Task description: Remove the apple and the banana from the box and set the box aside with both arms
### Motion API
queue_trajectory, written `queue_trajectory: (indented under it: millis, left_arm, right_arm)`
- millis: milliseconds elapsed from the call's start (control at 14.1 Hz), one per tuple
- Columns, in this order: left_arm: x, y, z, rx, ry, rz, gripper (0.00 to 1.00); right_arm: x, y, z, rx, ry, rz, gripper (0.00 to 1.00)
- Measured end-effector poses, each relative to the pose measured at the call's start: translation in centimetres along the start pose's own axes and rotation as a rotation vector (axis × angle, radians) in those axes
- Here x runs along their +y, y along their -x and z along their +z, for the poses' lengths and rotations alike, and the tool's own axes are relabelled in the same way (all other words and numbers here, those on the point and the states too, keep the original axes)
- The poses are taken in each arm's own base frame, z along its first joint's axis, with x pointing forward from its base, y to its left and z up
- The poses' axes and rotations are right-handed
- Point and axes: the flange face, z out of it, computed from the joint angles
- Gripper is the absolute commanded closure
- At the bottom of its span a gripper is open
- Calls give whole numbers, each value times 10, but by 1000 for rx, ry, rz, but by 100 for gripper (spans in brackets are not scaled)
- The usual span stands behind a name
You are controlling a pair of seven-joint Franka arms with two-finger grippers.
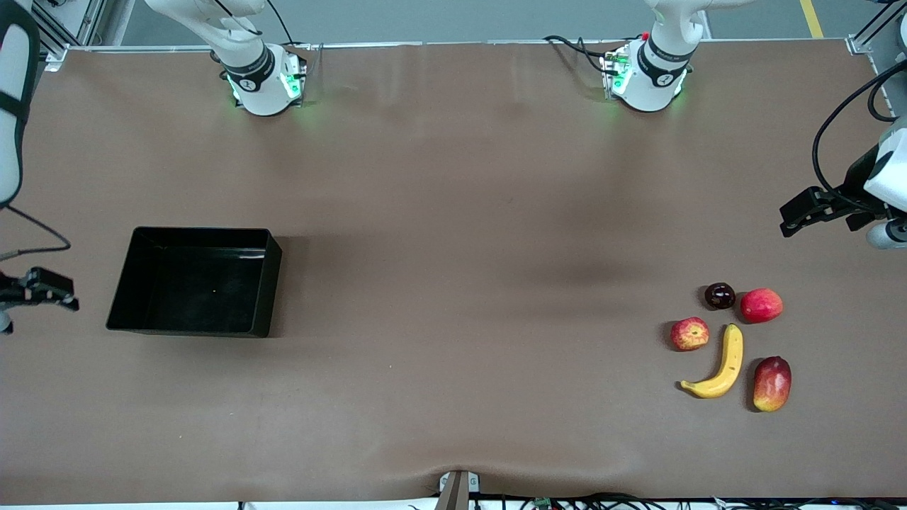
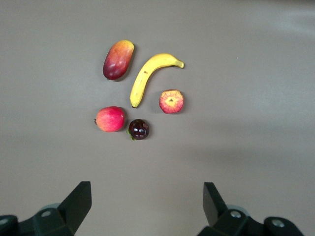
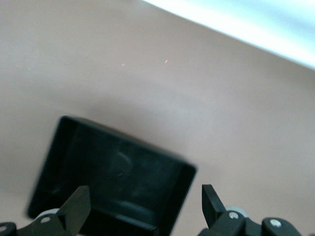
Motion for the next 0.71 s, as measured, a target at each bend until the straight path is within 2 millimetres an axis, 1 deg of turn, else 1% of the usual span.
queue_trajectory:
  millis: [71, 212, 283, 354, 496, 638, 708]
  left_arm:
    - [0, 0, 0, -3, 0, 0, 0]
    - [0, 1, 1, -6, -1, 1, 0]
    - [0, 1, 1, -7, -1, 1, 0]
    - [0, 1, 1, -8, -1, 1, 0]
    - [0, 1, 1, -9, -1, 0, 0]
    - [-3, 0, 0, -6, -1, -5, 0]
    - [-5, 0, -1, -5, -1, -8, 0]
  right_arm:
    - [-20, 4, -15, -27, -18, 75, 0]
    - [-59, 15, -47, -64, -38, 153, 0]
    - [-69, 24, -63, -70, -45, 167, 0]
    - [-71, 36, -74, -74, -51, 181, 0]
    - [-57, 71, -88, -76, -63, 221, 0]
    - [-42, 107, -97, -82, -79, 261, 0]
    - [-39, 122, -102, -92, -88, 274, 0]
